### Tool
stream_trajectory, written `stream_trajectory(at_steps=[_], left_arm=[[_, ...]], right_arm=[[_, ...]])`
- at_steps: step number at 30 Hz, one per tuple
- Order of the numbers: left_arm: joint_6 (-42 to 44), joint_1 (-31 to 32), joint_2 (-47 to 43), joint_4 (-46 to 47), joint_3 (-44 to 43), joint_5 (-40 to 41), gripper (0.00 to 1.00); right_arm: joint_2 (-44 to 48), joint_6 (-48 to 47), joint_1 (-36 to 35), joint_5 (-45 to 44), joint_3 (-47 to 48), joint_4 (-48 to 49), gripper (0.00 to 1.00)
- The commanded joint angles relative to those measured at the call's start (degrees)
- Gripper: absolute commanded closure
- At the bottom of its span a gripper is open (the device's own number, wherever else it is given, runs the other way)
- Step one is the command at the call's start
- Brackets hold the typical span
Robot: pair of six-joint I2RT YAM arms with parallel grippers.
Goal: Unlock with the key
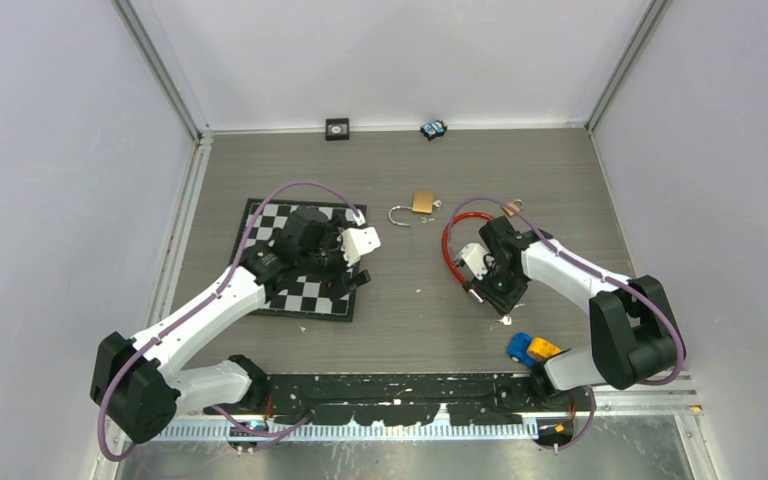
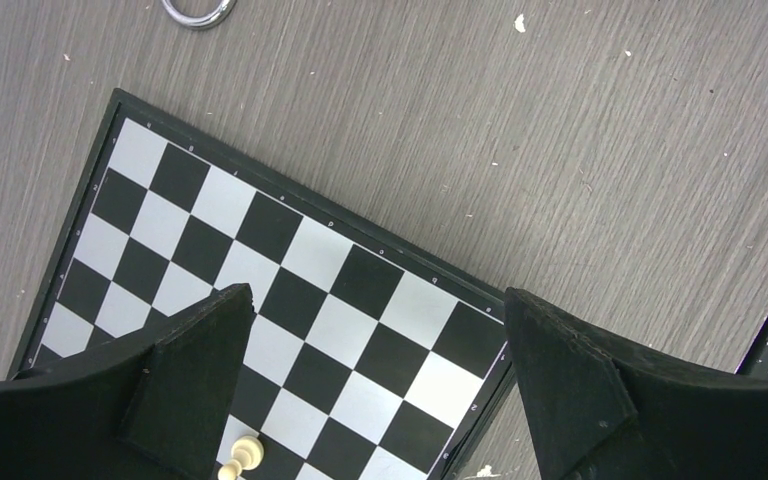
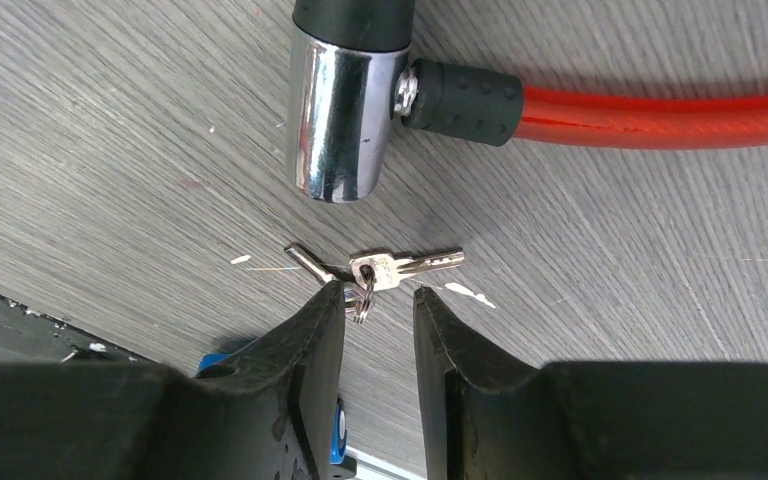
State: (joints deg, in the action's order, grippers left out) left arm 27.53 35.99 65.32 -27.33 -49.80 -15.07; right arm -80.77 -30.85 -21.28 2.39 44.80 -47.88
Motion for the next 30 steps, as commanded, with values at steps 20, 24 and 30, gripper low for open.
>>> stream_trajectory(at_steps=[20,24,30], left_arm=[[0.1,-0.3,-2.2,2.5,1.0,-1.1,0.02],[0.4,-0.3,-2.2,2.4,1.0,-0.9,0.02],[1.0,-0.3,-1.8,2.4,-0.1,-1.9,0.02]], right_arm=[[-0.5,0.9,0.0,0.2,-1.0,-0.7,0.9],[0.6,1.1,0.0,1.0,1.0,-2.5,0.96],[6.1,1.4,0.0,6.5,10.7,-9.1,0.99]])
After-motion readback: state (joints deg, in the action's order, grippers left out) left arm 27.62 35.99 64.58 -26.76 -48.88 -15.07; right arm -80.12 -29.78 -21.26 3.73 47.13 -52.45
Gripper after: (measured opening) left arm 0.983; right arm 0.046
